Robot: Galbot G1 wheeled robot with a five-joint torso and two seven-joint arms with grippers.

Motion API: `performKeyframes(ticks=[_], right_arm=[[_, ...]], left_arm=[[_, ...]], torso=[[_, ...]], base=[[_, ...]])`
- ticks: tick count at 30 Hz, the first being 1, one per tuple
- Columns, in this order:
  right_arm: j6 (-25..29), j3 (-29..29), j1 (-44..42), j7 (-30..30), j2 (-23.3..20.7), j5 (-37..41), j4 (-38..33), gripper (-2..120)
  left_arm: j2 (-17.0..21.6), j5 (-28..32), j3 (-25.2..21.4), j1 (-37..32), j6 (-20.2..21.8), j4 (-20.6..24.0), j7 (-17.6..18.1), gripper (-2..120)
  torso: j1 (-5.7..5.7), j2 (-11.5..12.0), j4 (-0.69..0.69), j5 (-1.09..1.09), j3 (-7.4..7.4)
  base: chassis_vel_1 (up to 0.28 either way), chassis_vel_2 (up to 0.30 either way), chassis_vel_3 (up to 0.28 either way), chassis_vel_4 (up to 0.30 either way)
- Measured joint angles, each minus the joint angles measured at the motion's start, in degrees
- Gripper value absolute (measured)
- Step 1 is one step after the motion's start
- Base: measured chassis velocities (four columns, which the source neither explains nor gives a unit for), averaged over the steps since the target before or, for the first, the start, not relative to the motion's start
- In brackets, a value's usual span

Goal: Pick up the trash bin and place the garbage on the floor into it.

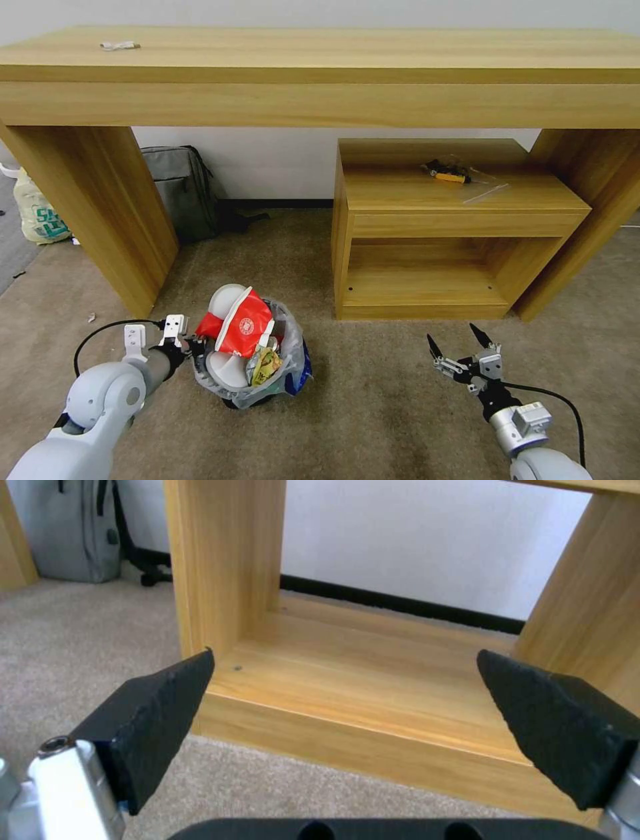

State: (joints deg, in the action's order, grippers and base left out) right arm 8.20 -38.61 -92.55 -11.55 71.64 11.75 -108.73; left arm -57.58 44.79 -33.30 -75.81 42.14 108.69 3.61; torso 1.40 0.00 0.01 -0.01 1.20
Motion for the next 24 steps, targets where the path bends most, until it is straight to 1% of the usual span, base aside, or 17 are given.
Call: performKeyframes(ticks=[10,21,24], right_arm=[[-0.38,0.82,0.91,0.15,-0.05,0.45,0.10,100],[-0.82,1.95,1.79,0.31,0.00,0.70,-0.02,100],[-0.85,2.21,1.85,0.32,0.13,0.71,-0.03,100]], left_arm=[[-1.15,-0.37,0.51,0.65,-0.01,-1.41,-0.02,0],[-1.41,-0.52,0.48,0.61,-0.01,-1.45,0.07,0],[-1.53,-0.56,0.48,0.55,-0.02,-1.41,0.58,0]], torso=[[0.00,0.00,0.00,0.02,0.00],[0.00,0.00,0.01,0.00,0.00],[0.00,0.00,0.01,0.00,0.00]], base=[[0.000,0.000,0.000,0.000],[0.000,0.000,0.000,0.000],[0.000,0.000,0.000,0.000]])
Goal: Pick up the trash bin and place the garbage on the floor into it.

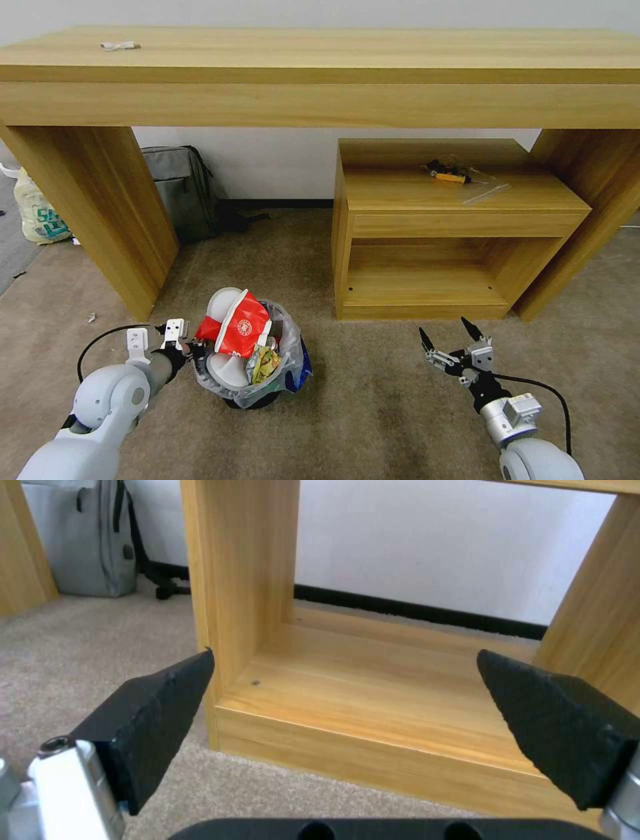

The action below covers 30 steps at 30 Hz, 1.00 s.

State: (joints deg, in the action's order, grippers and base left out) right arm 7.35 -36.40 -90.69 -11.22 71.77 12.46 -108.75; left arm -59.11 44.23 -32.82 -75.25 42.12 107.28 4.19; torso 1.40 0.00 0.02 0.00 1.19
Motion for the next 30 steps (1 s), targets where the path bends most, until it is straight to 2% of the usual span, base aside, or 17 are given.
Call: performKeyframes(ticks=[4,6,7,9,11,12,15,16,18,19,23,25,27,30], right_arm=[[-0.01,0.14,-0.03,0.02,0.13,0.02,0.00,100],[-0.01,0.14,-0.04,0.04,0.13,0.06,0.00,100],[-0.01,0.14,-0.04,0.04,0.13,0.06,0.00,100],[-0.01,0.15,-0.02,0.05,0.11,0.11,0.00,100],[-0.01,0.15,0.02,0.06,0.08,0.19,0.00,100],[-0.01,0.15,0.02,0.06,0.08,0.19,0.00,100],[-0.01,0.16,0.04,0.10,0.07,0.26,0.02,100],[-0.01,0.16,0.04,0.10,0.07,0.26,0.02,100],[-0.01,0.16,0.07,0.11,0.04,0.29,0.07,100],[-0.01,0.16,0.07,0.11,0.04,0.29,0.07,100],[-0.02,0.28,0.21,0.16,0.10,0.32,0.13,100],[-0.02,0.31,0.22,0.17,0.12,0.32,0.13,100],[-0.04,0.41,0.27,0.21,0.18,0.35,0.13,100],[-0.13,0.52,0.37,0.27,0.23,0.41,0.16,100]], left_arm=[[-0.05,-0.41,0.02,-0.03,0.01,0.07,0.18,3],[-0.09,-0.52,0.07,-0.04,0.02,0.18,0.19,13],[-0.09,-0.52,0.07,-0.04,0.02,0.18,0.19,13],[-0.18,-0.76,0.11,-0.04,0.02,0.18,0.22,21],[-0.24,-0.83,0.15,-0.04,0.03,0.19,0.22,32],[-0.24,-0.83,0.15,-0.04,0.03,0.19,0.22,32],[-0.28,-0.85,0.14,-0.02,0.03,0.20,0.22,46],[-0.28,-0.85,0.14,-0.02,0.03,0.20,0.22,46],[-0.28,-0.86,0.05,-0.02,0.03,0.20,0.24,56],[-0.28,-0.86,0.05,-0.02,0.03,0.20,0.24,56],[-0.37,-0.86,-0.32,-0.30,0.02,0.20,0.23,76],[-0.37,-0.86,-0.44,-0.41,0.03,0.21,0.19,79],[-0.35,-0.82,-0.92,-0.75,0.03,0.48,-0.20,91],[-0.30,-0.67,-1.22,-0.98,0.03,0.81,-0.45,97]], torso=[[0.00,0.00,0.00,0.00,0.00],[0.00,0.00,0.00,-0.01,0.00],[0.00,0.00,0.00,-0.01,0.00],[0.00,0.00,0.00,0.00,0.00],[0.00,0.00,0.00,0.00,0.00],[0.00,0.00,0.00,0.00,0.00],[0.00,0.00,0.00,0.00,0.00],[0.00,0.00,0.00,0.00,0.00],[0.00,0.00,0.00,0.00,0.00],[0.00,0.00,0.00,0.00,0.00],[0.00,0.00,0.00,0.00,0.00],[0.00,0.00,0.00,0.00,0.00],[0.00,0.00,0.00,0.00,0.00],[0.00,0.00,0.00,0.00,0.00]], base=[[0.000,0.000,0.000,0.000],[0.000,0.000,0.000,0.000],[0.000,0.000,0.000,0.000],[0.000,0.000,0.000,0.000],[0.000,0.000,0.000,0.000],[0.000,0.000,0.000,0.000],[0.000,0.000,0.000,0.000],[0.000,0.000,0.000,0.000],[0.000,0.000,0.000,0.000],[0.000,0.000,0.000,0.000],[0.000,0.000,0.000,0.000],[0.000,0.000,0.000,0.000],[0.000,0.000,0.000,0.000],[0.000,0.000,0.000,0.000]])
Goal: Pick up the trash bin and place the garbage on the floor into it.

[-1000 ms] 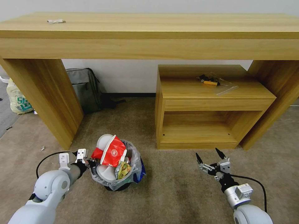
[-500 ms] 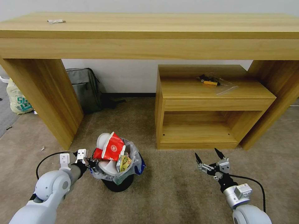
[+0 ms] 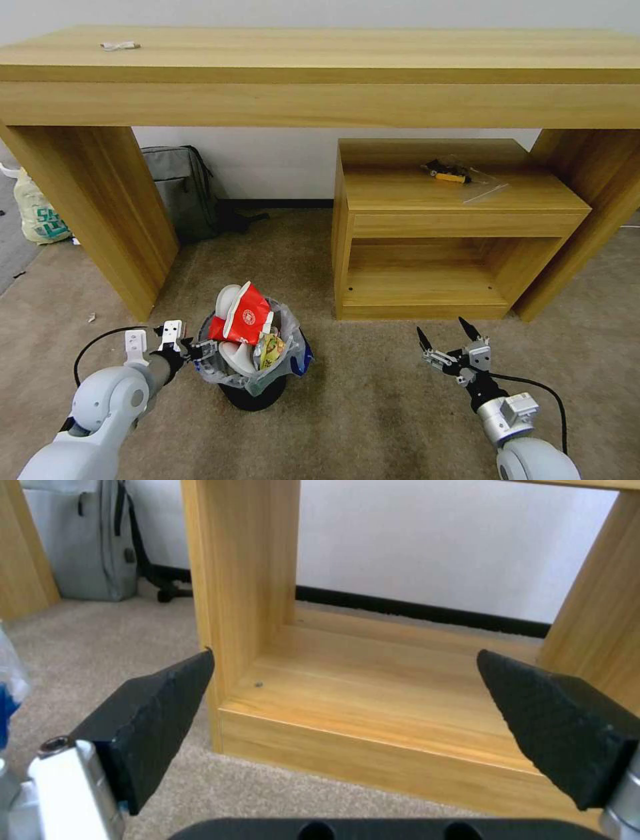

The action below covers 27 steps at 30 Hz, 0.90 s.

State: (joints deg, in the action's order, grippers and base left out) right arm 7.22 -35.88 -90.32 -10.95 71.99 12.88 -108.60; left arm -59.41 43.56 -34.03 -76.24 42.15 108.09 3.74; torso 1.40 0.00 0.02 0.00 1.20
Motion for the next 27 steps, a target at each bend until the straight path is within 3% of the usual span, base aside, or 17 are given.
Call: performKeyframes(ticks=[27], right_arm=[[-1.05,1.79,0.94,0.53,0.20,0.23,-0.40,100]], left_arm=[[0.58,1.16,-5.77,-5.92,-0.02,5.21,-1.82,100]], torso=[[0.00,0.00,0.00,0.00,0.00]], base=[[0.000,0.000,0.000,0.000]])
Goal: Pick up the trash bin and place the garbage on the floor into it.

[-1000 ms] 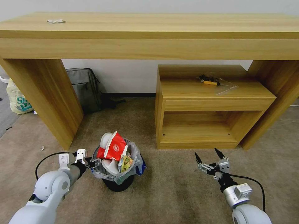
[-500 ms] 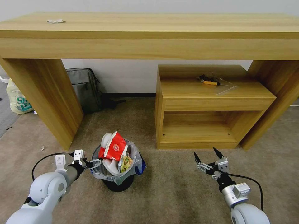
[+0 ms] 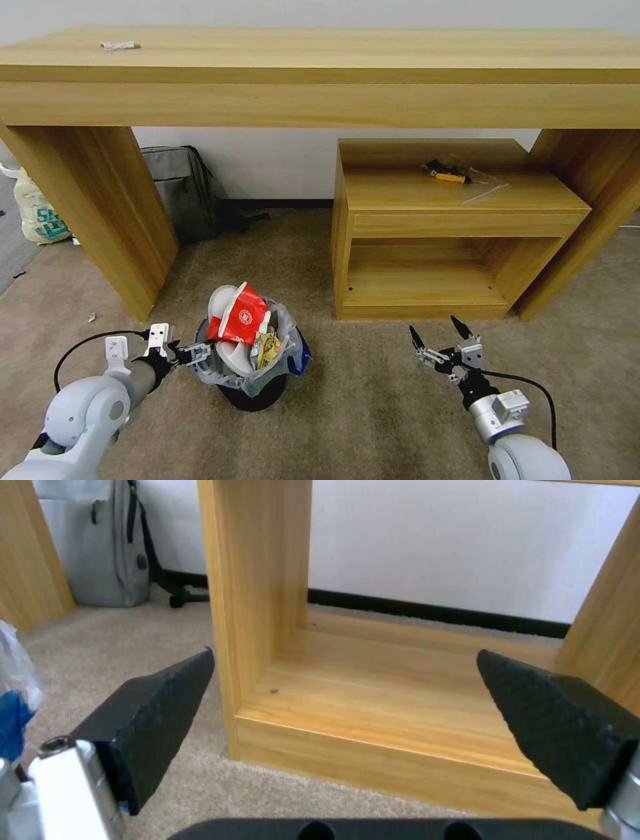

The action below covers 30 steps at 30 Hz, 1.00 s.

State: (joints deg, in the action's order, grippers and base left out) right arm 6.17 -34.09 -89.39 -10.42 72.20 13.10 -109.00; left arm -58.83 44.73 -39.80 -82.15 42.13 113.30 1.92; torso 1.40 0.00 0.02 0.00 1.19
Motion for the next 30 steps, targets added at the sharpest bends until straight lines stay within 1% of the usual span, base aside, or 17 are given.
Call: performKeyframes(ticks=[6,12,17,21,25,30], right_arm=[[-0.38,0.25,0.43,0.09,-0.09,0.13,-0.18,100],[-0.47,0.28,0.58,0.12,-0.14,0.27,-0.24,100],[-0.47,0.40,0.53,0.13,0.08,0.27,-0.36,100],[-0.59,0.42,0.53,0.17,0.17,0.30,-0.80,100],[-0.72,0.20,0.48,0.24,0.08,0.49,-1.32,100],[-0.93,-0.85,0.07,0.25,-0.42,1.22,-2.02,100]], left_arm=[[-0.26,0.27,-1.65,-1.48,0.00,1.88,-0.34,100],[-0.26,0.23,-3.32,-3.36,0.00,3.82,-1.50,100],[-0.12,0.24,-4.41,-4.12,0.00,4.64,-1.72,100],[-0.18,0.04,-5.93,-4.90,0.00,5.29,-2.56,100],[-0.90,-0.49,-7.04,-5.63,-0.01,5.76,-3.14,100],[-1.99,-0.79,-8.76,-7.12,-0.99,7.30,-4.49,100]], torso=[[0.00,0.00,0.00,0.00,0.00],[0.00,0.00,0.00,0.00,0.00],[0.00,0.00,0.00,0.00,0.00],[0.00,0.00,0.00,0.00,0.00],[0.00,0.00,0.00,0.00,0.00],[0.00,0.00,0.00,0.00,0.00]], base=[[0.000,0.000,0.000,0.000],[0.000,0.000,0.000,0.000],[0.000,0.000,0.000,0.000],[0.000,0.000,0.000,0.000],[0.000,0.000,0.000,0.000],[0.000,0.000,0.000,0.000]])
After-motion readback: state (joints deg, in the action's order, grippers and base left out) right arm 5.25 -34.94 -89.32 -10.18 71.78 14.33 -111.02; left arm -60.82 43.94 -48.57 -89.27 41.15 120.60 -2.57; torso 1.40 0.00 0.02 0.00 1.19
